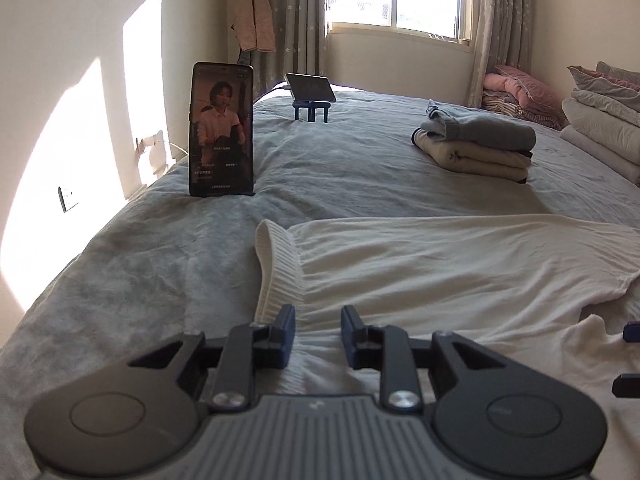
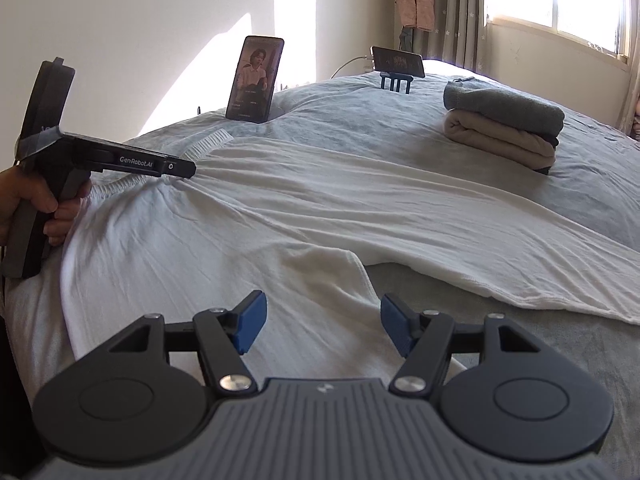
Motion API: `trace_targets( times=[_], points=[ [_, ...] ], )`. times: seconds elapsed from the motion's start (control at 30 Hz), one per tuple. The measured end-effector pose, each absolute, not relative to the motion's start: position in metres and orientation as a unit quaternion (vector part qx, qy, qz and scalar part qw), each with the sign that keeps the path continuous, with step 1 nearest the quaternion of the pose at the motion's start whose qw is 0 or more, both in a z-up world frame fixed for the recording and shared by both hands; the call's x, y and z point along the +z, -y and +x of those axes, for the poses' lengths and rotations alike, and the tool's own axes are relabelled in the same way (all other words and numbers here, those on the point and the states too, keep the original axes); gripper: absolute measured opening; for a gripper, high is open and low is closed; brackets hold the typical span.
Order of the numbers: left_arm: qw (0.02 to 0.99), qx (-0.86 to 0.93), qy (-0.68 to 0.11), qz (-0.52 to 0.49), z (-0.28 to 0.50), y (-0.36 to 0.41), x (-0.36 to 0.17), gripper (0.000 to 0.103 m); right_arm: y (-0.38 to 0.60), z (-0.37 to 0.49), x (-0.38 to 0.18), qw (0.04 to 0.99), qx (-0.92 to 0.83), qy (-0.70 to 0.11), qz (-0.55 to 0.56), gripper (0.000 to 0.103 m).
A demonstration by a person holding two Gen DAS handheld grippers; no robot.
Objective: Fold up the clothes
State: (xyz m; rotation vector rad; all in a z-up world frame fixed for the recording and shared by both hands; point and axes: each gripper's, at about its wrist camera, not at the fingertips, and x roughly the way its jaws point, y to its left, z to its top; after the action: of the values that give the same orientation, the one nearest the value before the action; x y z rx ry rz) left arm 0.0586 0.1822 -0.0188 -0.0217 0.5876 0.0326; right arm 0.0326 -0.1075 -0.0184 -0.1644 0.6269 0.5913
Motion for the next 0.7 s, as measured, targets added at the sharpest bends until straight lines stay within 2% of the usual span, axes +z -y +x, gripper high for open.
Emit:
trace_targets(
  times=[0.13, 0.37, 0.7],
  points=[
    [0.958, 0.004, -0.284, -0.029, 0.054, -0.184, -0.007, 0.031, 0.114, 0.034, -0.017, 0.91, 0.28, -0.3, -0.067, 0.067],
    [0.949, -0.13, -0.288, -0.012, 0.07, -0.122, 0.01, 0.058, 0.127, 0.048, -0.002, 0.923, 0.251, -0.283, -0.071, 0.07],
    [0.915, -0.264, -0.305, 0.018, 0.109, -0.012, -0.011, 0.06, 0.191, 0.067, -0.001, 0.943, 0.157, -0.289, -0.047, 0.07]
  ],
)
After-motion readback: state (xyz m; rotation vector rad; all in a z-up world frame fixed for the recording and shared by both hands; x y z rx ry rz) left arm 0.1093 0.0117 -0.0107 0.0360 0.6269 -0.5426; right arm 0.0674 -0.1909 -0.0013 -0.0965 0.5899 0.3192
